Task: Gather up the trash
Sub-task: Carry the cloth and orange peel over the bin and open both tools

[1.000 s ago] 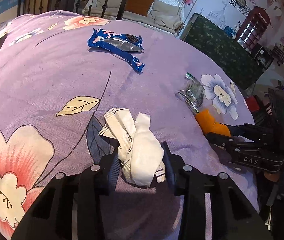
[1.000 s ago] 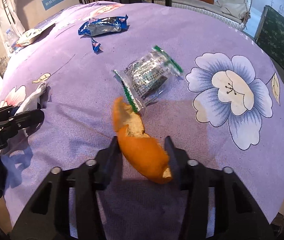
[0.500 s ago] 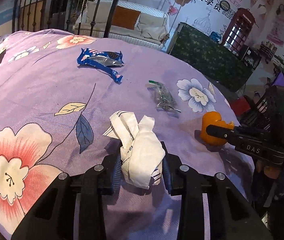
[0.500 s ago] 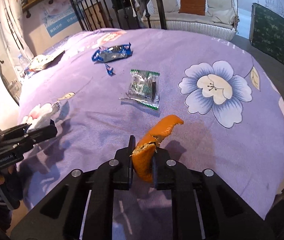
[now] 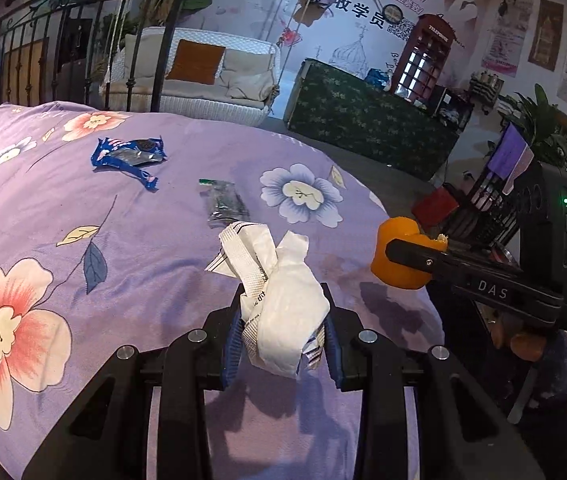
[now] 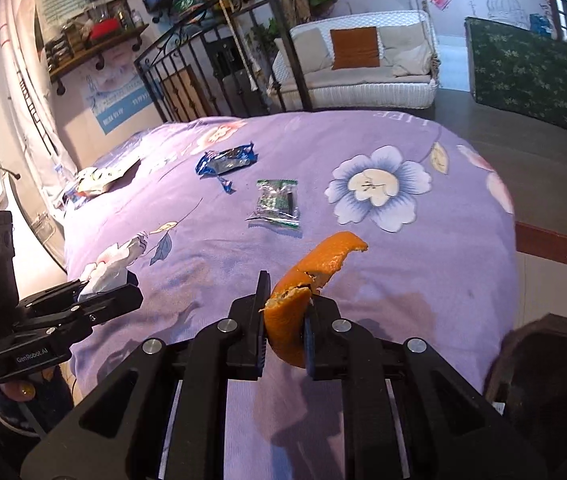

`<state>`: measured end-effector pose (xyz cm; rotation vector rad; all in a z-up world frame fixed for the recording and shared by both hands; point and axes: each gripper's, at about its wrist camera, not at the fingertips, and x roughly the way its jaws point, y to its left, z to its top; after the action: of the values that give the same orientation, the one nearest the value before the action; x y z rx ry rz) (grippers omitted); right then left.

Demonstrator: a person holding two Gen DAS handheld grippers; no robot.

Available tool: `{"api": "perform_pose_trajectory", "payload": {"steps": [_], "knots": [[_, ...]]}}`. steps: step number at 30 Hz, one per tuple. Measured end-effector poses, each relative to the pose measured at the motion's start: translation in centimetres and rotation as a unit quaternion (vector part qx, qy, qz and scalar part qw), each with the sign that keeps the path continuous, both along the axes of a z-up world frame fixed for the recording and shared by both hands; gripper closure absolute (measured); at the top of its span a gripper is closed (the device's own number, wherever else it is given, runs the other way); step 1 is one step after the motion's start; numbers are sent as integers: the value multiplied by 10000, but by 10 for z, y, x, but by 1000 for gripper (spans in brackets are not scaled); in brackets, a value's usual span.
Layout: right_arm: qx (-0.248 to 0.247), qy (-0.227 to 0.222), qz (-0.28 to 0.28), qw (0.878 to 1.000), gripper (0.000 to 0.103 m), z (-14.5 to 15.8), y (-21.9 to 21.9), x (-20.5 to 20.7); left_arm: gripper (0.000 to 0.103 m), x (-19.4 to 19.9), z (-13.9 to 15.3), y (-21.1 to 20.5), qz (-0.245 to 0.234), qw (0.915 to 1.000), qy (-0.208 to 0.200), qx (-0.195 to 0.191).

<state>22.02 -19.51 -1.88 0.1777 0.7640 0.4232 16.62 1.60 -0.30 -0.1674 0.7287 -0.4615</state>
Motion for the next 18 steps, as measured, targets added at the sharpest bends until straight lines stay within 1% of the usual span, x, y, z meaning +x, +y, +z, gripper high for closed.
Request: {"api": "perform_pose_trajectory", "payload": {"steps": [5, 10, 15, 18], "knots": [[181, -56, -348, 9992, 88, 2, -31, -28, 70, -13, 2, -27, -263, 9996, -65, -67], [310, -88, -837, 9960, 88, -2, -71, -59, 70, -20, 2, -54, -571, 9982, -62, -183], [352, 8, -1393, 9896, 88, -12, -115, -85, 70, -30, 0, -84, -923, 9954, -58, -238], [287, 194, -1735, 9842, 88, -24, -142, -99, 70, -37, -3, -103, -1155, 9930, -31, -244]]}}
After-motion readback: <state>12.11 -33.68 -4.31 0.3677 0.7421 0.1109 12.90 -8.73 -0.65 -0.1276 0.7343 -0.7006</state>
